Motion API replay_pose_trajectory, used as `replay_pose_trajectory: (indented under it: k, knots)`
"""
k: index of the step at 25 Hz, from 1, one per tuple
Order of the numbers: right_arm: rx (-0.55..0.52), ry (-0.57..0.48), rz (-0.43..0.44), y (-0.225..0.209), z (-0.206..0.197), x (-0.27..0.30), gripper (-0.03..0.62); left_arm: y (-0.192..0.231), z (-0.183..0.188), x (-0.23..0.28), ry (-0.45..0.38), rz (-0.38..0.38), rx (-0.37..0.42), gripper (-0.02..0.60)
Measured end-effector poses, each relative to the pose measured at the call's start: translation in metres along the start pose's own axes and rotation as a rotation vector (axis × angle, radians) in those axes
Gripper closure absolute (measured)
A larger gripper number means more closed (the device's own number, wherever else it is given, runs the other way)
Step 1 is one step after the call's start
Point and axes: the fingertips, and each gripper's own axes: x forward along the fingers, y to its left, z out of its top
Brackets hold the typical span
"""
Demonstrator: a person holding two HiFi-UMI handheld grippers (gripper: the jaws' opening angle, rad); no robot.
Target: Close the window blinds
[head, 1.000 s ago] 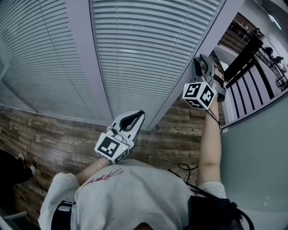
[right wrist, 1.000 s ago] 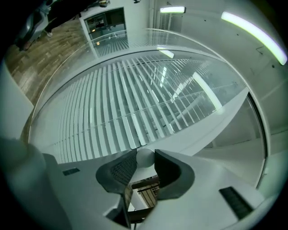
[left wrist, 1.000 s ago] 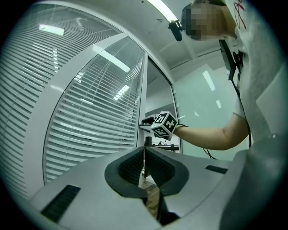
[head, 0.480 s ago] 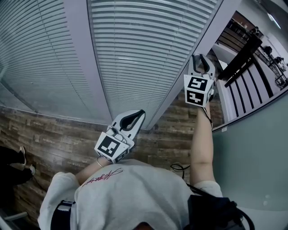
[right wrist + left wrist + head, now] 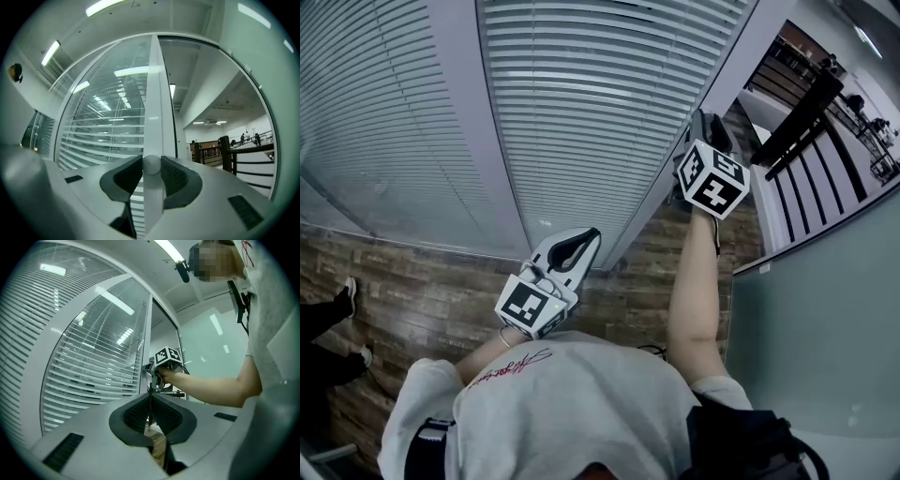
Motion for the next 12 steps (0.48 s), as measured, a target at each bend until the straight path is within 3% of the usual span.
replay_pose_trajectory:
  k: [5,9,12]
  knots:
    - [0.223,-0.029,0.03,-0.0037,-0.0004,-0.0002,0.462,-0.0001,-0.0002,0.0007,-0.003,-0.002,0.001,0.561]
    - [0.304,-0.044,0.028,-0.0043,0.0009,0.0001,0.462,-0.0026,0.0008,0.0023,-0.005,-0.014,0.007,0.561]
    - [0.427,-0.023,0.047,-0.0065,0.0,0.0011,0.462,-0.0046,0.0016,0.003,-0.007,-0.015,0.007,0.561]
